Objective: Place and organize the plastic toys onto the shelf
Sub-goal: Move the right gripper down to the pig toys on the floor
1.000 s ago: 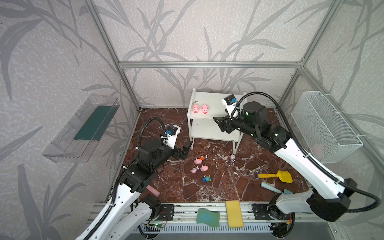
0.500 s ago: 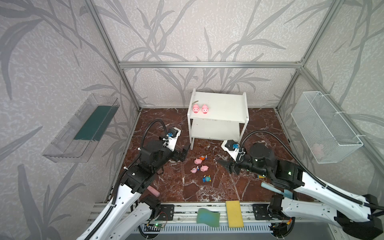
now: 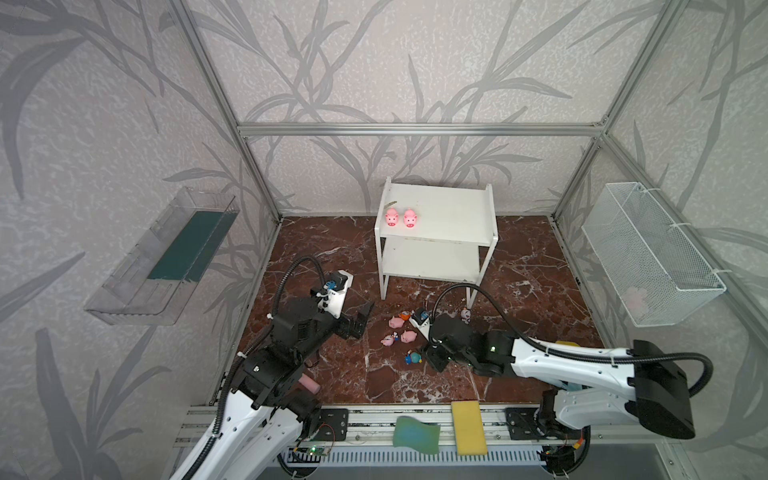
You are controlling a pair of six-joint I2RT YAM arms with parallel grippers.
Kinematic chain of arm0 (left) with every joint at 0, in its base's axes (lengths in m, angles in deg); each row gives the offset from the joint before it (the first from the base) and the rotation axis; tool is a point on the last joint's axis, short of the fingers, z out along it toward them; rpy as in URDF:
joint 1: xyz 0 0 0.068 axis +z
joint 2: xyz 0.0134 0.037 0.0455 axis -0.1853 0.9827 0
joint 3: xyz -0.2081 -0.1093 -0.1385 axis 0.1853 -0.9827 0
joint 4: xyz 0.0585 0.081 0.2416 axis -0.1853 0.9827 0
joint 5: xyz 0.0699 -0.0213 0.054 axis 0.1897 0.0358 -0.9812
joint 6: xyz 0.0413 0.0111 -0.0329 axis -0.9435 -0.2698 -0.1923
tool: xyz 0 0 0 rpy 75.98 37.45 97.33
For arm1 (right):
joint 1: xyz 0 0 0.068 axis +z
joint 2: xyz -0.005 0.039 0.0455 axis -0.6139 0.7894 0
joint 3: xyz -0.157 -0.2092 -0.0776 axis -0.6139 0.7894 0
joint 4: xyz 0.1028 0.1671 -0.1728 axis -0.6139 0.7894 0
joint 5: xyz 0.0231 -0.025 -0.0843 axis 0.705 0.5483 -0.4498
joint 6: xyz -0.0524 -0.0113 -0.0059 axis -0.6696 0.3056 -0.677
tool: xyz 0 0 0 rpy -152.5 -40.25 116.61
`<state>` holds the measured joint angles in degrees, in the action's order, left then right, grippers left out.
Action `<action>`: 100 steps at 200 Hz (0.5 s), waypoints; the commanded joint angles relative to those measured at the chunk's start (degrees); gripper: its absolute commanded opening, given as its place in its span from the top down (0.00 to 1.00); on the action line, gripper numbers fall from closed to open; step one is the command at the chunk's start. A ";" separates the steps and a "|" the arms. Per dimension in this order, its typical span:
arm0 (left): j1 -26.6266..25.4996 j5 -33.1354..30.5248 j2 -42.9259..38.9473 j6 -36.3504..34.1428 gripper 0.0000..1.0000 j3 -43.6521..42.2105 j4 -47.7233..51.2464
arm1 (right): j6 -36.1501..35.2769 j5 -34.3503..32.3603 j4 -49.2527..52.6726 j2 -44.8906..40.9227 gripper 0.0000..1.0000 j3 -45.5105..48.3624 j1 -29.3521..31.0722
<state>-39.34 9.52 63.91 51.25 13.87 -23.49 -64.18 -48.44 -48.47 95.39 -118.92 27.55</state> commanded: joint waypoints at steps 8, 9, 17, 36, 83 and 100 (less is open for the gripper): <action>-0.16 0.59 -0.47 0.15 0.01 -0.62 -0.38 | 4.46 -1.89 -2.21 6.41 0.53 -2.02 0.06; -0.21 0.59 -0.46 0.20 0.01 -0.62 -0.38 | 4.44 -1.91 -2.26 6.59 0.53 -2.10 0.06; -0.22 0.88 -0.62 0.40 0.01 -0.71 -0.48 | 4.37 -1.80 -2.14 7.98 0.53 -2.56 -0.48; -0.18 1.35 -0.96 0.60 0.01 -1.06 -0.82 | 4.66 -1.14 -1.84 10.44 0.54 -3.47 -1.68; -0.17 1.55 -1.25 0.64 0.01 -1.08 -0.96 | 5.51 -0.92 -1.93 14.63 0.55 -4.20 -5.13; -0.19 1.50 -1.42 0.68 0.01 -1.16 -1.08 | 5.29 -0.89 -2.21 15.74 0.55 -4.87 -5.50</action>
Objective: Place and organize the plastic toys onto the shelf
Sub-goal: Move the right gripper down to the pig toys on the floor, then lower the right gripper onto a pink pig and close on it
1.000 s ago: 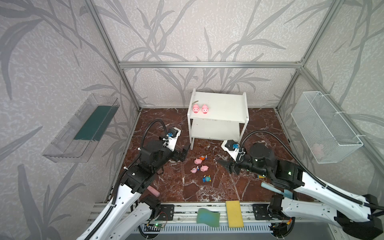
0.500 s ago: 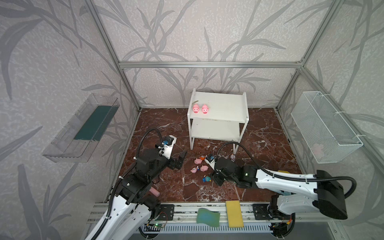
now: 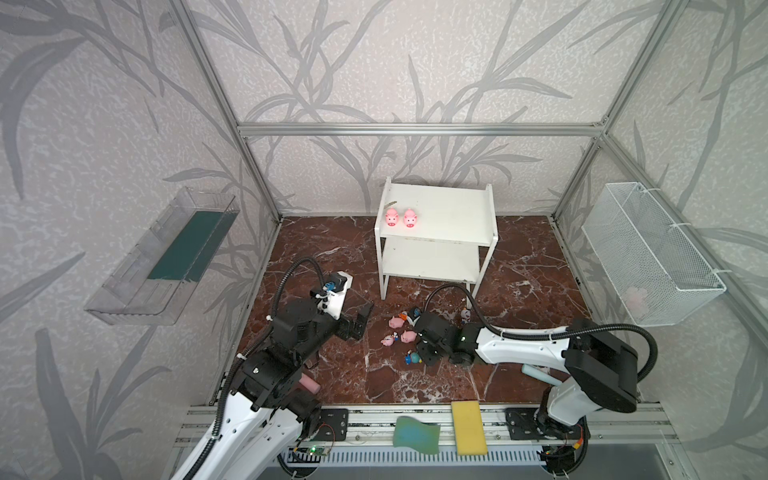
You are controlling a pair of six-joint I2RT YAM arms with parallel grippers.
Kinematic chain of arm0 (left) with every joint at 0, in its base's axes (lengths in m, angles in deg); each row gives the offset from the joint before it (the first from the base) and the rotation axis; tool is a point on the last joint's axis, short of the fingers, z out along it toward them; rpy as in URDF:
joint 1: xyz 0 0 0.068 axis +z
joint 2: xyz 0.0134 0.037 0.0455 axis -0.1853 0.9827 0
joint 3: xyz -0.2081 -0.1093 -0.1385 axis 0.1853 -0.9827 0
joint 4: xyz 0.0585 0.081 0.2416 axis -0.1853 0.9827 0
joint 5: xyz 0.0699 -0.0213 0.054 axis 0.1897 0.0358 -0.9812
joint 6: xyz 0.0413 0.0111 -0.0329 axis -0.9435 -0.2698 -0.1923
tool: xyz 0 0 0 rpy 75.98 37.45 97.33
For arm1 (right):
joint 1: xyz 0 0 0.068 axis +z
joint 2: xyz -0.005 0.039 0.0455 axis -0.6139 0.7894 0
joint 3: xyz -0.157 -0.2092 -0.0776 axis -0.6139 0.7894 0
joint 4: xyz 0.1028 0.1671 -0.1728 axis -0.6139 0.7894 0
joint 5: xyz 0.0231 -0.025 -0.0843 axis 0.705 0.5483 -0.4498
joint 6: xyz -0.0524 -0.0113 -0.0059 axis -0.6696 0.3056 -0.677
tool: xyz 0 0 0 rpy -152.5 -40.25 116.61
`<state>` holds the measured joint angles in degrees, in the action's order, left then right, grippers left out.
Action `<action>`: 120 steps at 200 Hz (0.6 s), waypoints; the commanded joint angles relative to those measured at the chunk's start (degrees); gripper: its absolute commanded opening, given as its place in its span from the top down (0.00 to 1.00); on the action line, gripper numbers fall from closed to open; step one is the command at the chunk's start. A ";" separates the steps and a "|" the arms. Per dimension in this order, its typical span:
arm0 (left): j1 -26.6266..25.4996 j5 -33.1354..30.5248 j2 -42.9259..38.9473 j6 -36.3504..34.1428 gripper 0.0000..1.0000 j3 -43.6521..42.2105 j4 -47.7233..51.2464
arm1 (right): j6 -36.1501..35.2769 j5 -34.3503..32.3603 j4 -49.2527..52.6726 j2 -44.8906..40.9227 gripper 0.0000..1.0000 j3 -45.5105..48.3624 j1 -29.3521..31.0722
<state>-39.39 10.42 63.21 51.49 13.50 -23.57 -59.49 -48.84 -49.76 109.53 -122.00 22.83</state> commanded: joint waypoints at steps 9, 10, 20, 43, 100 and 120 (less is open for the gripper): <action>-0.11 0.64 -0.84 0.40 0.01 -0.83 -0.99 | 0.37 -0.62 -0.77 2.28 0.55 -2.29 -1.00; -0.12 0.64 -0.87 0.38 0.01 -0.80 -1.00 | 0.36 -0.64 -0.76 2.34 0.55 -2.32 -1.01; -0.15 0.65 -0.96 0.41 0.01 -0.88 -0.98 | 0.19 -0.68 -0.86 3.06 0.55 -2.76 -1.08; -0.18 0.65 -0.97 0.41 0.01 -0.87 -1.02 | 0.09 -1.26 -1.11 4.75 0.56 -3.57 -1.59; -0.18 0.32 -1.40 0.44 0.01 -0.89 -0.99 | -0.59 -4.12 -2.06 8.51 0.57 -7.44 -4.17; -0.18 0.32 -1.38 0.44 0.01 -0.87 -1.00 | -1.36 -4.99 -1.91 10.00 0.57 -9.47 -4.86</action>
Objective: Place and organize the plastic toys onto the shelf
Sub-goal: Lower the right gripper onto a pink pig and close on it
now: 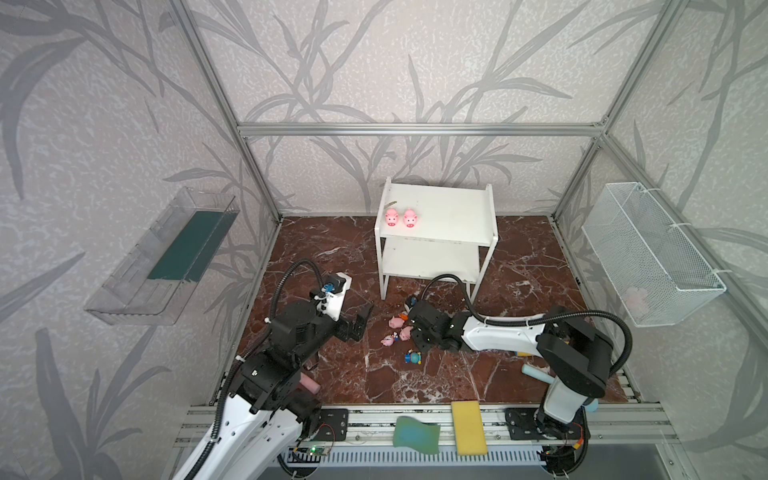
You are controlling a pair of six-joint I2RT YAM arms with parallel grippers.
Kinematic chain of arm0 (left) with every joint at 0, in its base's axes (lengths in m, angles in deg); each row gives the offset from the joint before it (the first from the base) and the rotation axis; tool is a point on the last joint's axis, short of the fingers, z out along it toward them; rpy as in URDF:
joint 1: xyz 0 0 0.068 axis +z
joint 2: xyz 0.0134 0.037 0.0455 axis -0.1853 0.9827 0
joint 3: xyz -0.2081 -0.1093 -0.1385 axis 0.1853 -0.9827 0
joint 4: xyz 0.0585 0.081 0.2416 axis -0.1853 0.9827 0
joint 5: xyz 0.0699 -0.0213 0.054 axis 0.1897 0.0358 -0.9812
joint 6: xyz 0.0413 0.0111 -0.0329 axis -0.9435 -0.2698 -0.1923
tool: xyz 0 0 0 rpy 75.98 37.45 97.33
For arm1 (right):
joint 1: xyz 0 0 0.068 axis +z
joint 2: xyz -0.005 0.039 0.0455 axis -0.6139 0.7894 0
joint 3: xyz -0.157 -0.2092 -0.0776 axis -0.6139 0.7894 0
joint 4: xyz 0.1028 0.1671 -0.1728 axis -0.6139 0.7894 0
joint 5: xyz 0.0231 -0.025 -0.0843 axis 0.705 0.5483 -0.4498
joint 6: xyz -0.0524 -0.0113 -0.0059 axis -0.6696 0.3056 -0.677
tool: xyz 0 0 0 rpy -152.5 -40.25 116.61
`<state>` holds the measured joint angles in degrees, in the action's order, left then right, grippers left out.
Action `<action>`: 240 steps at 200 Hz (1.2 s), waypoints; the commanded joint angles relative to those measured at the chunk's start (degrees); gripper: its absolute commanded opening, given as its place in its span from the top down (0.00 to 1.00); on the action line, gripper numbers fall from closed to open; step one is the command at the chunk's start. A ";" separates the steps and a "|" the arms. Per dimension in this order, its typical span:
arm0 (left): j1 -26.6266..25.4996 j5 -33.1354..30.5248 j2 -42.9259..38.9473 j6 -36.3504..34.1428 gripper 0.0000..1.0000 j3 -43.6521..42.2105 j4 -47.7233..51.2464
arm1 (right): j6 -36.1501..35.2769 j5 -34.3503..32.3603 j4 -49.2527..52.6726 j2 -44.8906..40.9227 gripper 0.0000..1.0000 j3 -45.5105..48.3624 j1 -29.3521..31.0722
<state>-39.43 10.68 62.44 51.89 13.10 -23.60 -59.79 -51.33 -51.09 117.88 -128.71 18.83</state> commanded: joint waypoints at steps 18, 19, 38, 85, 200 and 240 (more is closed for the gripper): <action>-0.08 0.13 -0.66 0.05 0.01 -0.48 -0.89 | -1.21 -4.12 0.69 2.35 0.58 -4.45 -1.17; -0.03 0.13 -0.66 0.05 0.01 -0.48 -0.94 | -1.25 -4.09 0.73 2.37 0.58 -4.53 -1.16; -0.06 0.23 -0.68 0.05 0.01 -0.52 -0.96 | -0.40 -3.60 2.14 1.38 0.58 -4.98 -1.23; -0.11 0.68 -0.55 0.17 0.01 -0.56 -1.35 | 4.08 0.71 2.64 -4.61 0.57 -1.05 -0.23; -0.13 0.75 -1.36 0.23 0.01 -0.65 -1.31 | 7.49 5.69 -1.35 1.54 0.51 -3.00 1.38; -0.08 0.73 -1.58 0.20 0.01 -0.74 -1.32 | 8.03 5.86 -2.23 2.21 0.46 -2.91 1.39</action>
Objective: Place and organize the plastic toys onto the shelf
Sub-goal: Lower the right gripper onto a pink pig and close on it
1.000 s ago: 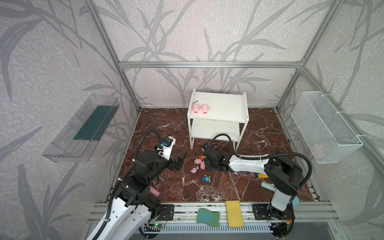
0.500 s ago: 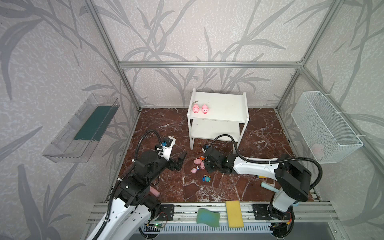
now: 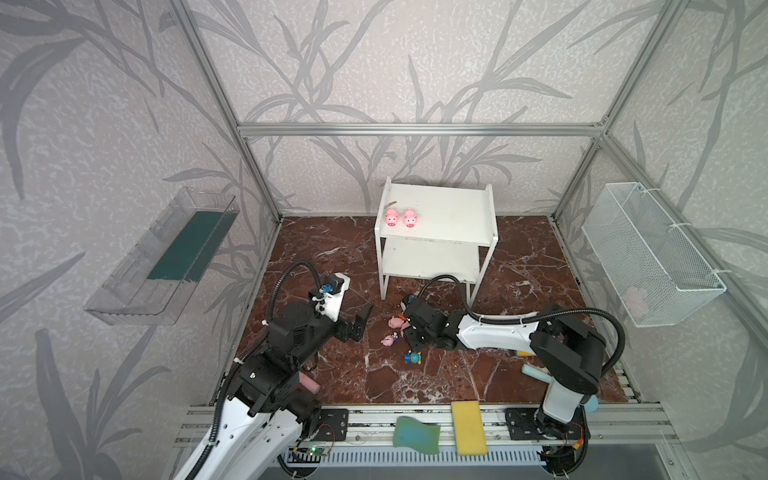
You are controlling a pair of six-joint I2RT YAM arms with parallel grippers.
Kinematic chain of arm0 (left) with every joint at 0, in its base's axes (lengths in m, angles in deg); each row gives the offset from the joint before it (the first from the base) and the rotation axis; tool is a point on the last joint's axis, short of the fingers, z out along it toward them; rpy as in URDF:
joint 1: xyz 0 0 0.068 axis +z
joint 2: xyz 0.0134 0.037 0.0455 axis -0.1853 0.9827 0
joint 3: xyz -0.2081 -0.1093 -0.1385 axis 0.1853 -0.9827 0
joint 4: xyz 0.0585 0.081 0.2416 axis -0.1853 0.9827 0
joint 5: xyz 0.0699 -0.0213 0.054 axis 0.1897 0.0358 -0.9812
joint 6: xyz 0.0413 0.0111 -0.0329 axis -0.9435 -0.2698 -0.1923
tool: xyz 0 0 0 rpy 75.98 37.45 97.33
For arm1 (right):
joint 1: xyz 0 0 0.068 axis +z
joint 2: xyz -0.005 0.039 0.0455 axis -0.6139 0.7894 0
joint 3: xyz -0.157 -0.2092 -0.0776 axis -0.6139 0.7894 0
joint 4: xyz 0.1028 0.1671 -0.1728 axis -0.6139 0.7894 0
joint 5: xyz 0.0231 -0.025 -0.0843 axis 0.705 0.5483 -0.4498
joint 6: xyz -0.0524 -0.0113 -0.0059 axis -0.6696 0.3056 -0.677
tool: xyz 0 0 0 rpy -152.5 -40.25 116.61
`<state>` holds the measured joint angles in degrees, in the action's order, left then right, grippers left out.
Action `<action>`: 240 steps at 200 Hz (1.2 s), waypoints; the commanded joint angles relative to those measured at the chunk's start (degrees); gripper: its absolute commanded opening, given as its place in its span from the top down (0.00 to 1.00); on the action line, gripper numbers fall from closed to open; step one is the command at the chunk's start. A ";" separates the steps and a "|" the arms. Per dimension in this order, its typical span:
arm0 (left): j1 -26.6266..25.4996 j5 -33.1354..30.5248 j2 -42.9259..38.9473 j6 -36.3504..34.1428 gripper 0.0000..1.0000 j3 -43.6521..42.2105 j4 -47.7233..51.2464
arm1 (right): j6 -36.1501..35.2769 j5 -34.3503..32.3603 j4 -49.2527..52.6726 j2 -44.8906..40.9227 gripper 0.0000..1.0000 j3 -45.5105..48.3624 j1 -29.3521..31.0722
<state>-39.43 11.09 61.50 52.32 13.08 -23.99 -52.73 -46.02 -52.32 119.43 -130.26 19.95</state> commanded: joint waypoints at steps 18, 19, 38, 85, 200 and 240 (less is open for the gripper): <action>-0.13 0.28 -0.70 -0.23 0.01 -0.63 -0.89 | 1.06 0.82 -1.68 1.14 0.42 -1.39 0.32; -0.15 0.31 -0.69 -0.22 0.01 -0.67 -0.91 | 1.06 0.86 -1.68 1.22 0.42 -1.34 0.30; -0.12 0.28 -0.69 -0.27 0.01 -0.63 -0.94 | 1.32 0.90 -1.97 1.88 0.40 -1.86 0.29; -0.10 0.33 -0.71 -0.22 0.01 -0.77 -0.99 | 1.59 -1.11 -1.24 2.93 0.44 -2.68 0.36; -0.16 0.98 -0.73 -0.23 0.01 -0.63 -1.31 | -1.76 -2.79 -0.05 -0.07 0.66 -1.57 0.37; -0.12 1.11 -0.74 -0.13 0.01 -0.54 -1.34 | -3.32 -2.61 2.38 -3.61 0.69 -0.71 0.39</action>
<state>-39.43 11.31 61.29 52.32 13.08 -24.14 -54.41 -47.77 -52.58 120.02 -131.53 20.01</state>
